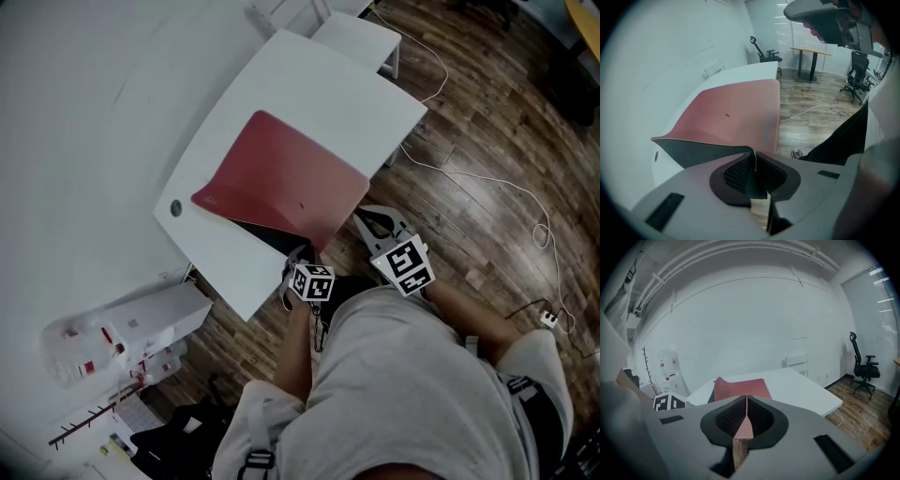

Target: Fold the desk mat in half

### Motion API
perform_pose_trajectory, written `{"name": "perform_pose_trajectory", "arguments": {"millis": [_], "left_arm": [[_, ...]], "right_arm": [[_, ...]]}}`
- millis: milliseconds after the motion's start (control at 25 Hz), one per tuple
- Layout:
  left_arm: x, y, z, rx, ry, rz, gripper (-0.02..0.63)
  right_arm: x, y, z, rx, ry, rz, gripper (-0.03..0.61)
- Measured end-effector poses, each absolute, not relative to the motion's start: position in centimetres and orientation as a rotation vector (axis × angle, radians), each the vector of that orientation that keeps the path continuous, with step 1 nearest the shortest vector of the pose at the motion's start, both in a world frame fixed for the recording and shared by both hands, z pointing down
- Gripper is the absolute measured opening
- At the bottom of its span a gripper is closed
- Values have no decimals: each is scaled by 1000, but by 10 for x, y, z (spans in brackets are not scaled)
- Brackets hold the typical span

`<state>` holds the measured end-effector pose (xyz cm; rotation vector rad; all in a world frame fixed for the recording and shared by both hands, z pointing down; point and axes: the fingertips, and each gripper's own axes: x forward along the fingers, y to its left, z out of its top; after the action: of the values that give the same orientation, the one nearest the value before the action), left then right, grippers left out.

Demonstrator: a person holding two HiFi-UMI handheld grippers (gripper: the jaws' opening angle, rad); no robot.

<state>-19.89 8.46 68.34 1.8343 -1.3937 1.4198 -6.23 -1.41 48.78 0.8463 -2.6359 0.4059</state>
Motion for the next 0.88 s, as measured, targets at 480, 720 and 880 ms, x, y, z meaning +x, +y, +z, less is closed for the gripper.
{"name": "perform_pose_trajectory", "arguments": {"millis": [480,720,880], "left_arm": [[-197,81,682,1838,-1432,1404,46],[-194,78,680,1819,-1459,1320,44],[-188,75,680,1835,-1450,1345,44]], "right_arm": [[-73,-5,504,782,-2634,437,41],[-70,-4,509,774,-2628,447,41],[-67,-4,510,773,-2628,458,41]]}}
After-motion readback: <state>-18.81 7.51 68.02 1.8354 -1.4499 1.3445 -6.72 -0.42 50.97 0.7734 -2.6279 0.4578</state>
